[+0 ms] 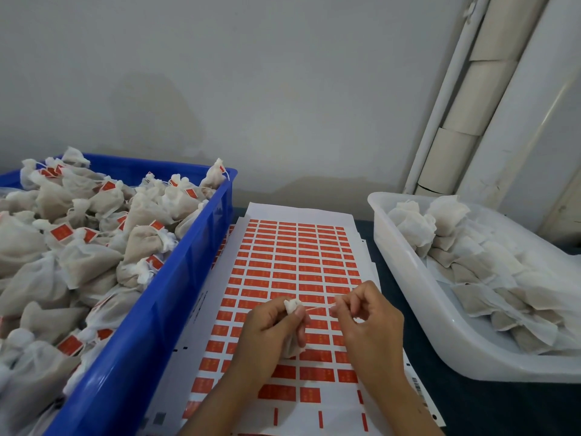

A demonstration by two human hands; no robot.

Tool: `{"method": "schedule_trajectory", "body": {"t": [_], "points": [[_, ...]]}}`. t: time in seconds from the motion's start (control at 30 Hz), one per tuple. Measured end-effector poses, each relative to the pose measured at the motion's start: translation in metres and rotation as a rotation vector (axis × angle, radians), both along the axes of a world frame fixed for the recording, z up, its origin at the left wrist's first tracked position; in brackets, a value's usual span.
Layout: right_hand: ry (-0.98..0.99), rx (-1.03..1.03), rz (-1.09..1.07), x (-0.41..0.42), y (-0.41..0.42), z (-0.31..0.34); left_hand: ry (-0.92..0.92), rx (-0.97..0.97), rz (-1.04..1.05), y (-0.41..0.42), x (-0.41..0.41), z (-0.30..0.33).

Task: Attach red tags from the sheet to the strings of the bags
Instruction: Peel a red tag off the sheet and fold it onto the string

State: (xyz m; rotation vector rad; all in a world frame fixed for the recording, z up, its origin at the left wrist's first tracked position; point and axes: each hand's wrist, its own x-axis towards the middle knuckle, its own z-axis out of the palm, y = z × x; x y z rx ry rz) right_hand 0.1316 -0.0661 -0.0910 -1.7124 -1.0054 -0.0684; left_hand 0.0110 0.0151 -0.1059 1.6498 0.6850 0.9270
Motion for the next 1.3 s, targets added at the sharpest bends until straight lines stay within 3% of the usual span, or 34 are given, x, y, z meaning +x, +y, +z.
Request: {"method": "schedule_trajectory", "body": {"t": [0.17, 0.33, 0.5, 1.13, 1.3], "points": [[-0.011, -0.134, 0.120, 0.005, 0.000, 0.002, 0.049, 0.002, -0.021, 0.004, -0.004, 0.000], [-0.330, -0.381, 0.295, 0.008, -0.004, 0.000, 0.096, 0.002, -0.061, 0.006, -0.002, 0.000], [-0.517, -0.292, 0.301, -0.001, -0.003, -0.003, 0.086, 0.048, -0.104, 0.006, -0.003, 0.000], [-0.263, -0.333, 0.274, 0.003, -0.004, 0.000, 0.110, 0.147, -0.155, 0.008, 0.002, -0.003], [0.131, -0.381, 0.350, 0.022, -0.014, 0.023, 0.118, 0.080, -0.141, 0.005, 0.001, -0.003]]}}
